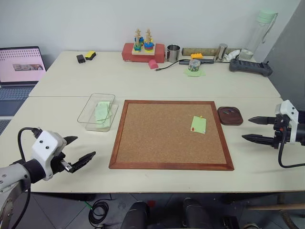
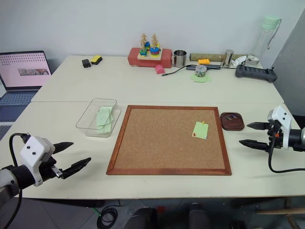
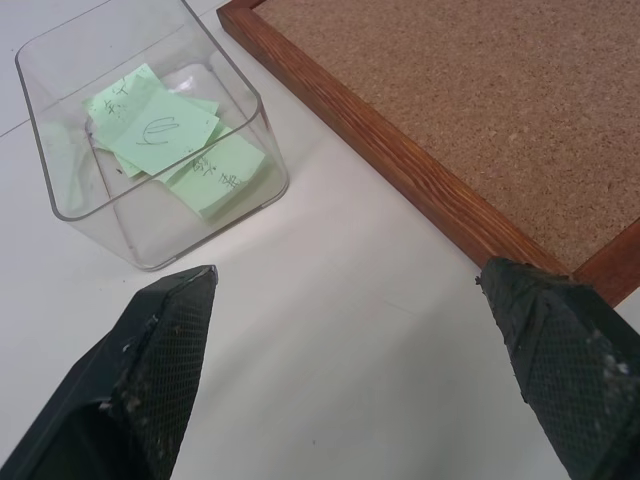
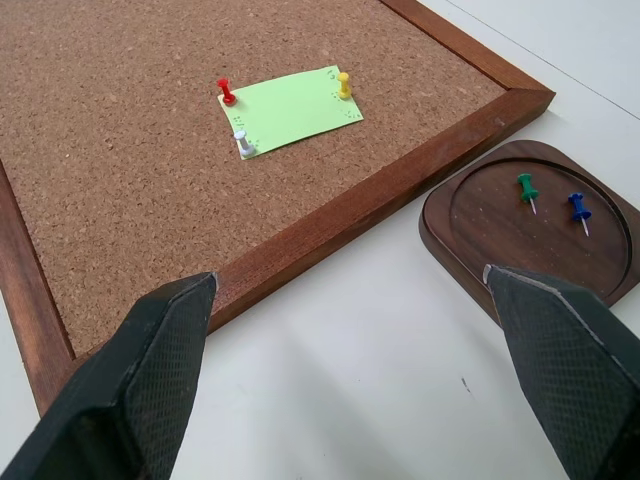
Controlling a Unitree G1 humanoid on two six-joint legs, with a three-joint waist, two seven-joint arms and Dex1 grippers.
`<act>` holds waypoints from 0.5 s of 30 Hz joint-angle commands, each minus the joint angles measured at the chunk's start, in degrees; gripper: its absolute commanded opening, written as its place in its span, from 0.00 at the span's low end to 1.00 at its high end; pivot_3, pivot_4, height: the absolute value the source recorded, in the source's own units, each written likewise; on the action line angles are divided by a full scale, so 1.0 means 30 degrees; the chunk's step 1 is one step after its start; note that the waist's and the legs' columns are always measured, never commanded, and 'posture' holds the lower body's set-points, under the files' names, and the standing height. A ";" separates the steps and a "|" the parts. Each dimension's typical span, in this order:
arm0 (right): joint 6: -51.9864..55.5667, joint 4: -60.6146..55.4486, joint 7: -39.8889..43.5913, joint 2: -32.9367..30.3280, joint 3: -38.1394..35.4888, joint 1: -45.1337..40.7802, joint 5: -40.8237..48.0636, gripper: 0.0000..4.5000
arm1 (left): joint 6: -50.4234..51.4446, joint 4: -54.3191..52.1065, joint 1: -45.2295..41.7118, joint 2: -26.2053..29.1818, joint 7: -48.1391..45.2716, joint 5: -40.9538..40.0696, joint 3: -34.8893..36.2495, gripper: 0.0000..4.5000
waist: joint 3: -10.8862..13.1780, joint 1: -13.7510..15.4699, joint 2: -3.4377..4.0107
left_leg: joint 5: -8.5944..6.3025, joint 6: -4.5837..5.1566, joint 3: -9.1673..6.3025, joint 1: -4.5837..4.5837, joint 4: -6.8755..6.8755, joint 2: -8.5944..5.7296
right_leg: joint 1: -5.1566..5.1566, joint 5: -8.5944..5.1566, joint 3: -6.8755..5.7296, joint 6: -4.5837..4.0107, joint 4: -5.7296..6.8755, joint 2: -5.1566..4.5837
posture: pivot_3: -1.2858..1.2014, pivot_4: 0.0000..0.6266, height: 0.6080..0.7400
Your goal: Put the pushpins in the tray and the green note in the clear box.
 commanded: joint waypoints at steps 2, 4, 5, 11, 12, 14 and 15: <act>-0.0212 -0.0280 -0.0010 -0.0369 -0.0706 -0.0174 0.0078 1.00 | -0.0129 -0.0088 -0.0066 0.0041 -0.0538 -0.0326 0.0680 0.99 | 0.0000 0.0000 0.0000 | 0.0000 0.0000 0.0000 -0.0001 0.0000 0.0000 | 0.0000 0.0000 -0.0002 0.0000 0.0000 0.0000 | 0.52 0.24 1.00; -0.0202 -0.0306 -0.0008 -0.0389 -0.0721 -0.0145 0.0085 1.00 | -0.0087 -0.0136 0.0020 0.0088 -0.0423 -0.0060 0.0594 0.99 | 0.0000 -0.0001 0.0000 | 0.0000 0.0000 0.0001 0.0000 0.0000 0.0000 | 0.0000 0.0000 0.0000 0.0000 0.0000 0.0000 | 0.52 0.24 1.00; -0.0201 -0.0325 -0.0005 -0.0396 -0.0725 -0.0127 0.0087 1.00 | 0.0113 -0.0150 0.0058 0.0162 -0.0417 -0.0030 0.0518 0.99 | 0.0000 -0.0001 0.0000 | 0.0000 0.0000 0.0000 0.0000 0.0000 0.0000 | 0.0000 0.0000 -0.0001 0.0000 0.0001 0.0000 | 0.52 0.24 1.00; -0.0167 -0.0501 -0.0068 -0.0385 -0.0823 0.0044 0.0148 1.00 | 0.0628 -0.0286 -0.0020 0.0301 -0.0394 0.0217 0.0174 0.99 | 0.0000 -0.0002 0.0000 | 0.0000 0.0000 0.0001 0.0001 0.0002 0.0000 | 0.0000 0.0001 -0.0002 0.0000 0.0003 0.0001 | 0.52 0.24 1.00; -0.0179 -0.0527 -0.0099 -0.0369 -0.0847 0.0085 0.0157 1.00 | 0.0633 -0.0238 -0.0121 0.0249 -0.0484 0.0084 0.0188 0.99 | 0.0000 -0.0002 0.0000 | 0.0000 0.0000 0.0001 0.0001 0.0002 0.0000 | 0.0000 0.0001 -0.0001 0.0000 0.0003 0.0001 | 0.52 0.24 1.00; -0.0181 -0.0594 -0.0155 -0.0326 -0.0883 0.0140 0.0188 1.00 | 0.0745 -0.0097 -0.0438 0.0149 -0.0509 -0.0172 0.0292 0.99 | 0.0000 -0.0001 0.0000 | 0.0000 0.0000 0.0001 0.0001 0.0002 0.0000 | 0.0001 0.0001 -0.0002 0.0000 0.0005 0.0001 | 0.52 0.24 1.00; -0.0174 -0.0634 -0.0180 -0.0299 -0.0899 0.0154 0.0211 1.00 | 0.0765 -0.0045 -0.0578 0.0104 -0.0524 -0.0269 0.0338 0.99 | 0.0000 -0.0001 -0.0001 | 0.0000 0.0000 0.0001 0.0001 0.0003 0.0000 | 0.0001 0.0001 -0.0002 0.0001 0.0005 0.0002 | 0.52 0.24 1.00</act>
